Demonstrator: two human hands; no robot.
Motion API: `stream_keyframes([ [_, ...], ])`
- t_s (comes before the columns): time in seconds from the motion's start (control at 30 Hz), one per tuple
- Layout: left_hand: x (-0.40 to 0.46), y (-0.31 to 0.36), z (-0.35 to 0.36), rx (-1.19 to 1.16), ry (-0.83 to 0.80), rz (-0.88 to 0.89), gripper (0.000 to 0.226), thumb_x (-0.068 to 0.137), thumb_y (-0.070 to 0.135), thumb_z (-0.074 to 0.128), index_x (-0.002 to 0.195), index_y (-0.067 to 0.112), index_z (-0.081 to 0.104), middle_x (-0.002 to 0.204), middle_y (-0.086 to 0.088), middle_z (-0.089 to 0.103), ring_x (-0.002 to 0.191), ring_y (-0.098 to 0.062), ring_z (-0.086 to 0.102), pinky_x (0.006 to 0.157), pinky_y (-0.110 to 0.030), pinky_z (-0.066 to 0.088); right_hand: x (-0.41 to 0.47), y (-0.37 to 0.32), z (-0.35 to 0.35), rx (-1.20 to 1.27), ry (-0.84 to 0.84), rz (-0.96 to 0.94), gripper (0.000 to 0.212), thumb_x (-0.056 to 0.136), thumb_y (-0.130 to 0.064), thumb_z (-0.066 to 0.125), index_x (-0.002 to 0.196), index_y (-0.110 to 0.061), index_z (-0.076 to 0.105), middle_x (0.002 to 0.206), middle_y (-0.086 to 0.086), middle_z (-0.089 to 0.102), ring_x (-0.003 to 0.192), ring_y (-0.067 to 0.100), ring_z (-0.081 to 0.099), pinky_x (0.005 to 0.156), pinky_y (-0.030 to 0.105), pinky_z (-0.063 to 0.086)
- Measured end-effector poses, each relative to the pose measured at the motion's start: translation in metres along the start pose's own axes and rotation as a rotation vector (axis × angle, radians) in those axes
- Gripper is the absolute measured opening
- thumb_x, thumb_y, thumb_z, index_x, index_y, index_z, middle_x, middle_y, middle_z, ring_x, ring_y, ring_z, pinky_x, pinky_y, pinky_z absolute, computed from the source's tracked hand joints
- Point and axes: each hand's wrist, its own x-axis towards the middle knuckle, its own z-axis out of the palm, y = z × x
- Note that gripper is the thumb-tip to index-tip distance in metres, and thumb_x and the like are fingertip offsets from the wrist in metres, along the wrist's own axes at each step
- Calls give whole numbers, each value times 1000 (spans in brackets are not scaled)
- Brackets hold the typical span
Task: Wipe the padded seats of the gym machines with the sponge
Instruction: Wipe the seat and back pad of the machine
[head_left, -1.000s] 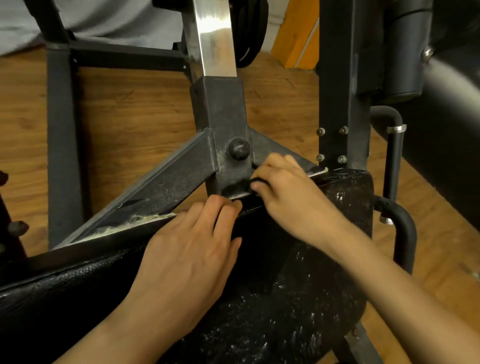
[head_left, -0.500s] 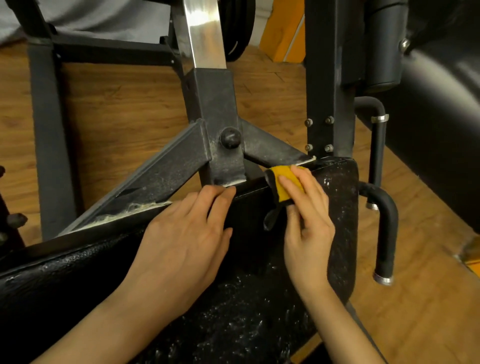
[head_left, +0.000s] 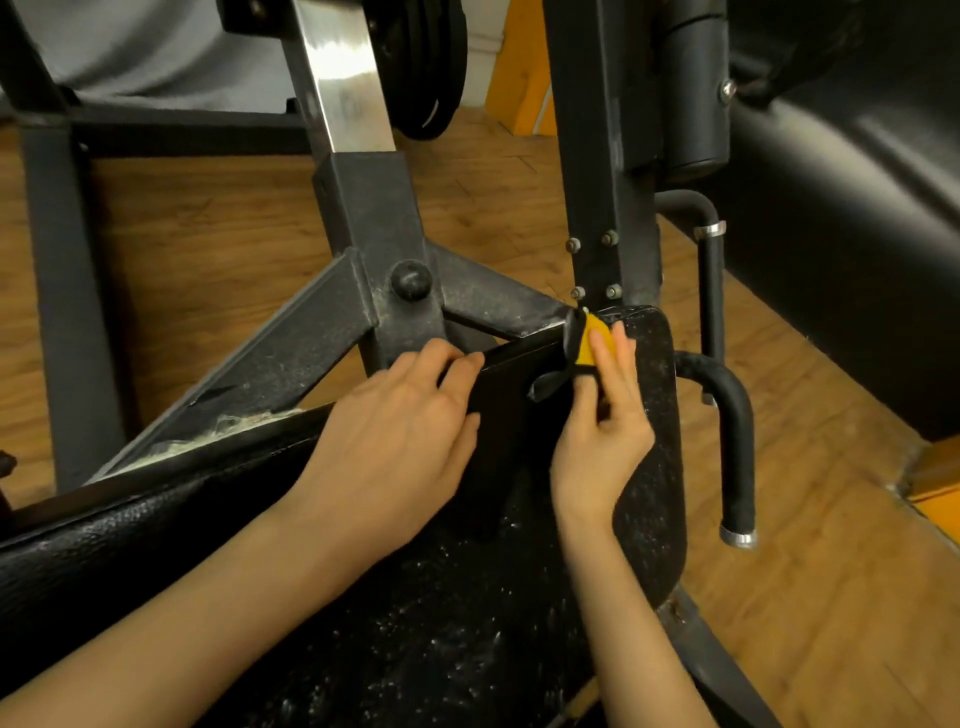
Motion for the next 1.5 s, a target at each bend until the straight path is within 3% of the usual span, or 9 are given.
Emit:
stream_keyframes([
  [0.3,-3,-8,6,92,-58,11,55,93,40,47,143,16,45,124,2,57,90,-13,63,51,-15,22,-37,9,-15,50,-81,-25,48,88,13,55,128,-13,59,143,0,50,140,15,38,116,33,31],
  [0.47,-5,-9,5,114,-39,44,56,92,38,52,142,12,48,125,0,59,91,-14,65,52,-17,32,-20,-4,-6,156,98,237,40,91,5,55,127,-13,62,141,-4,53,138,3,38,116,32,32],
  [0.6,-5,-10,8,130,-19,64,59,87,36,58,139,10,51,125,-4,61,90,-18,67,55,-25,48,-56,-7,-15,54,-96,7,46,90,11,54,128,-13,60,145,-1,48,142,12,34,116,29,30],
  [0.77,-3,-11,10,143,2,80,60,85,35,59,140,11,52,127,-5,63,94,-19,69,53,-24,47,49,23,-17,-28,-8,59,40,93,7,46,125,-10,62,139,1,54,136,8,41,116,24,29],
  [1.0,-3,-11,13,131,7,91,60,84,33,58,139,11,53,129,-8,63,95,-21,69,55,-27,50,121,5,-28,-548,-785,-424,22,99,-20,42,111,-17,61,113,0,59,112,14,51,99,29,39],
  [1.13,-2,-11,12,146,8,79,60,81,36,63,136,12,57,124,-5,66,86,-17,70,54,-20,41,147,-4,-10,-654,-776,-201,19,100,-23,46,107,-18,63,105,4,60,103,20,54,95,42,43],
  [1.3,0,-12,12,131,13,87,61,78,36,63,134,12,59,122,-6,67,86,-17,71,54,-22,47,127,-24,-1,-611,-1027,-331,17,99,-18,48,106,-15,63,99,-1,55,95,11,50,83,24,36],
  [1.43,-1,-13,11,100,6,95,60,80,36,60,135,12,57,124,-6,66,90,-18,71,55,-24,51,164,-13,-8,-727,-883,-56,25,101,-24,46,120,-16,60,110,1,57,107,17,53,86,27,38],
  [1.5,0,-14,11,93,-2,89,60,81,36,59,136,12,57,125,-6,66,90,-18,71,54,-24,49,154,-10,-1,-750,-865,-130,26,100,-23,48,120,-15,61,113,4,57,108,19,52,90,31,39],
])
